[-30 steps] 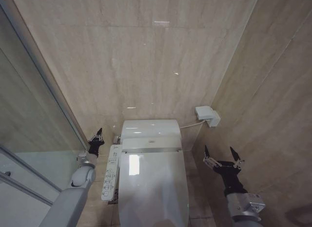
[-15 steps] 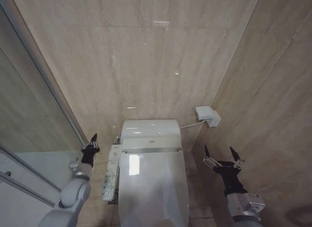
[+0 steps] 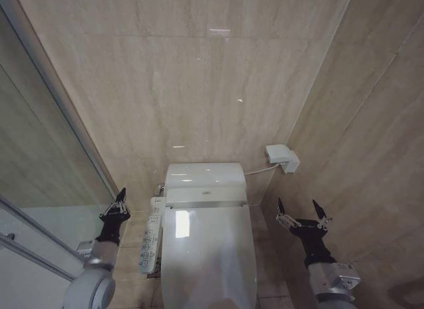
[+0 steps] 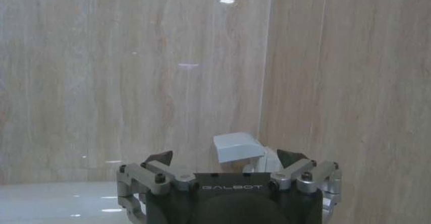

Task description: Open the toilet lid, clean the toilet bowl with a toilet brush, close the toilet lid, and flush.

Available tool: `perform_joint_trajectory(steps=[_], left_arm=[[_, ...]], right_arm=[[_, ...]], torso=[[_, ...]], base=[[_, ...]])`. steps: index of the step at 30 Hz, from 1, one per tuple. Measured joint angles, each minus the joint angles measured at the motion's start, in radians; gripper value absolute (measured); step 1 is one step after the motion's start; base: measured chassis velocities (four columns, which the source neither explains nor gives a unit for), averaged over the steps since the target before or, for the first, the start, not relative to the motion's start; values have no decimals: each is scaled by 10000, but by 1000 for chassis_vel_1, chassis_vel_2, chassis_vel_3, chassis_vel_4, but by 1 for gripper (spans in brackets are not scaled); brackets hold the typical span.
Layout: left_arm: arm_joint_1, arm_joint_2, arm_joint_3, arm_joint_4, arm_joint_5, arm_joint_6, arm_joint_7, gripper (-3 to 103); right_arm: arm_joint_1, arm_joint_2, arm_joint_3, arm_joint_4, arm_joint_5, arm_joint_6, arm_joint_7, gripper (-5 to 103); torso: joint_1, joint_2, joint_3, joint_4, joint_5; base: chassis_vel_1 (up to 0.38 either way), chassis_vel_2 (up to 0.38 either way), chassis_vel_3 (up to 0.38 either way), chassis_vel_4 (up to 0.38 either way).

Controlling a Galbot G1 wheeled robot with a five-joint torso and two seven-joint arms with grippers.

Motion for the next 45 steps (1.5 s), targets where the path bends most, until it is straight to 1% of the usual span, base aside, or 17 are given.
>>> perform_joint_trajectory(steps=[2, 3, 8, 10, 11, 18, 19, 25, 26, 32, 33, 40, 45], left_arm=[[89, -40, -46, -91, 23, 24, 2, 0], [152, -53, -102, -138, 44, 36, 7, 18], [333, -53, -333, -240, 38, 33, 50, 18], [590, -46, -507, -350, 19, 7, 190, 18], [724, -44, -558, -407, 10, -8, 242, 45], [1347, -41, -695, -789, -73, -7, 308, 45], [1393, -46, -716, -821, -67, 3, 308, 72], [1478, -40, -832, -920, 23, 64, 303, 72], [1502, -35, -860, -976, 29, 77, 300, 97], [1739, -57, -971, -1324, 86, 111, 277, 97], [1833, -94, -987, -1400, 90, 93, 274, 100], [2212, -262, -970, -1738, 105, -51, 113, 100], [2518, -271, -1051, -2115, 291, 133, -8, 100]], right_arm=[[0, -1, 0, 0, 0, 0, 0, 100], [0, -1, 0, 0, 0, 0, 0, 100], [1, -1, 0, 1, 0, 0, 0, 100], [1, 0, 1, 0, 0, 0, 0, 100], [0, 0, 0, 0, 0, 0, 0, 100], [0, 0, 1, 0, 0, 0, 0, 100], [0, -1, 0, 0, 0, 0, 0, 100], [0, 0, 0, 0, 0, 0, 0, 100], [0, -1, 0, 0, 0, 0, 0, 100], [0, 0, 0, 0, 0, 0, 0, 100], [0, 0, 0, 0, 0, 0, 0, 100], [0, 0, 0, 0, 0, 0, 0, 100], [0, 0, 0, 0, 0, 0, 0, 100]], torso=[[0, 0, 0, 0, 0], [0, 0, 0, -2, 0], [2, 0, 0, -2, 0], [2, 0, 0, -2, 0], [2, 0, 0, 0, 0], [2, 0, 0, -1, -1], [2, 0, 0, -1, -1], [2, 0, 0, -1, -1], [2, 0, 0, -1, -2], [2, 0, 0, -1, -1], [2, 0, 0, -1, -1], [2, 0, 1, -1, -1], [2, 0, 1, -1, 0]], base=[[0, 0, 0, 0], [0, 0, 0, 0], [0, 0, 0, 0], [0, 0, 0, 0], [0, 0, 0, 0], [0, 0, 0, 0], [0, 0, 0, 0], [0, 0, 0, 0], [0, 0, 0, 0], [0, 0, 0, 0], [0, 0, 0, 0], [0, 0, 0, 0], [0, 0, 0, 0]])
